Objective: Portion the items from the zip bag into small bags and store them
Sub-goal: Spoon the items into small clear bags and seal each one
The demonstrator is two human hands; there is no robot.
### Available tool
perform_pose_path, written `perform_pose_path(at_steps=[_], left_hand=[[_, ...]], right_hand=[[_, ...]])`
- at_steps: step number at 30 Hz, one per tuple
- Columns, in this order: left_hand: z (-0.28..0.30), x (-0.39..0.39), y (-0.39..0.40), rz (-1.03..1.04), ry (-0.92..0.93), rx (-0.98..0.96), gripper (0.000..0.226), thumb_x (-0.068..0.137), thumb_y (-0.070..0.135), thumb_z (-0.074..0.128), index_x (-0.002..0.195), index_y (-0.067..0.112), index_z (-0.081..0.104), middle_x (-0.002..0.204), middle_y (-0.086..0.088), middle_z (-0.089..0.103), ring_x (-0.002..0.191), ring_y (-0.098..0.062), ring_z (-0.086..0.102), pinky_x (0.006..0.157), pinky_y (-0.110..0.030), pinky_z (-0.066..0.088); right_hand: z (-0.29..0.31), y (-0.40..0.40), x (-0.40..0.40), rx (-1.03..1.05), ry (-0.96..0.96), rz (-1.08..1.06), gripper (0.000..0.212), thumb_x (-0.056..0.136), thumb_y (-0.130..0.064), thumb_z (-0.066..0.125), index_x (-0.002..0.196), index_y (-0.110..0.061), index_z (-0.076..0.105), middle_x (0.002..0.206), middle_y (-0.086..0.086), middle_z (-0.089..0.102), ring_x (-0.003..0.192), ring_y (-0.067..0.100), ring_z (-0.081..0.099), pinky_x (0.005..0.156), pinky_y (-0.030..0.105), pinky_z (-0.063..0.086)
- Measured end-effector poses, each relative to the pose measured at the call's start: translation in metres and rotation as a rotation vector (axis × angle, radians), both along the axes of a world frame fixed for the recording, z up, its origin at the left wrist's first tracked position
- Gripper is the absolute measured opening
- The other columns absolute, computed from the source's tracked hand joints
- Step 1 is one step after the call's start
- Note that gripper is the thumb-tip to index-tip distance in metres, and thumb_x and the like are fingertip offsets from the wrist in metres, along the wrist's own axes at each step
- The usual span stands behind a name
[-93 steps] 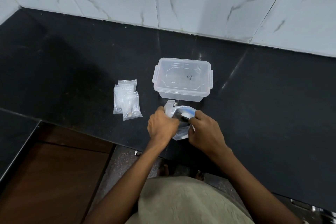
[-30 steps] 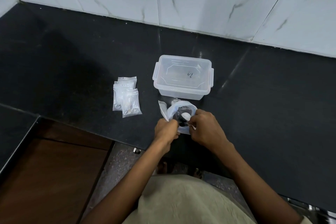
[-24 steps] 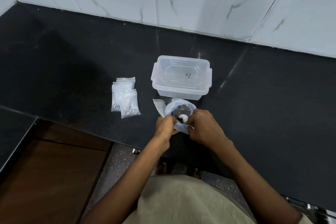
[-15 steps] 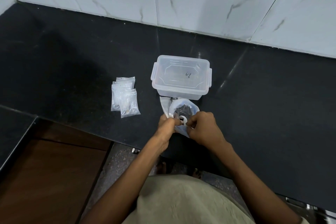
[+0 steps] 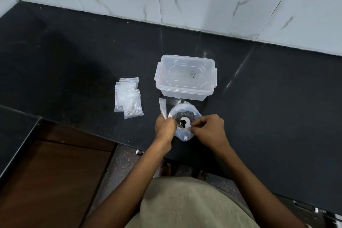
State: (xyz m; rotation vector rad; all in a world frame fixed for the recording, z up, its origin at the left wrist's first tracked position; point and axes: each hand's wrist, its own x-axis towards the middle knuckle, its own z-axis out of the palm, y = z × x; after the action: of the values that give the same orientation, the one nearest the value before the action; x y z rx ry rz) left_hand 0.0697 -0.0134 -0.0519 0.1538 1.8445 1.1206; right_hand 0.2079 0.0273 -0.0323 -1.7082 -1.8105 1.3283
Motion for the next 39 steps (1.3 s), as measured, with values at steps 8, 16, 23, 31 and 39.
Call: perform_pose_path(at_steps=[8,16,23,31,39], left_hand=[[-0.001,-0.004,-0.003,-0.029,0.039,-0.005,0.028,0.085,0.003,0.054,0.106,0.017,0.065,0.103,-0.007,0.073,0.094,-0.022,0.071,0.083,-0.041,0.061],[-0.001,-0.002,-0.002,-0.076,0.089,-0.025,0.028,0.078,0.003,0.066,0.102,0.016,0.057,0.102,-0.009,0.07,0.09,-0.023,0.07,0.078,-0.041,0.062],[0.004,-0.005,0.002,-0.225,0.278,-0.182,0.024,0.085,0.008,0.055,0.108,0.012,0.052,0.098,-0.004,0.061,0.087,-0.022,0.063,0.07,-0.034,0.051],[-0.003,-0.008,0.002,-0.038,0.012,0.024,0.029,0.086,-0.012,0.057,0.1,0.013,0.052,0.082,-0.008,0.065,0.07,-0.014,0.063,0.056,-0.024,0.054],[-0.004,-0.006,0.003,-0.065,-0.012,0.141,0.034,0.078,-0.016,0.042,0.096,0.009,0.055,0.078,-0.006,0.058,0.074,-0.018,0.056,0.062,-0.029,0.047]], right_hand=[[0.015,0.01,0.018,-0.133,0.163,-0.155,0.007,0.078,-0.006,0.082,0.075,-0.012,0.081,0.067,0.003,0.075,0.054,0.01,0.066,0.054,0.021,0.052],[0.015,0.007,0.006,0.174,-0.119,0.06,0.013,0.073,-0.005,0.075,0.082,-0.012,0.082,0.069,-0.008,0.069,0.063,0.005,0.066,0.061,0.016,0.055],[0.003,0.007,0.0,0.248,-0.214,0.154,0.02,0.07,-0.004,0.072,0.086,-0.01,0.082,0.077,0.004,0.073,0.065,0.011,0.063,0.062,0.019,0.048],[-0.001,0.012,0.009,0.199,-0.187,0.095,0.018,0.07,-0.004,0.071,0.082,-0.011,0.083,0.077,0.0,0.077,0.062,0.005,0.066,0.062,0.02,0.056],[-0.003,0.008,0.007,0.277,-0.228,0.139,0.015,0.074,-0.007,0.074,0.087,-0.009,0.082,0.082,0.006,0.074,0.069,0.014,0.066,0.067,0.028,0.057]])
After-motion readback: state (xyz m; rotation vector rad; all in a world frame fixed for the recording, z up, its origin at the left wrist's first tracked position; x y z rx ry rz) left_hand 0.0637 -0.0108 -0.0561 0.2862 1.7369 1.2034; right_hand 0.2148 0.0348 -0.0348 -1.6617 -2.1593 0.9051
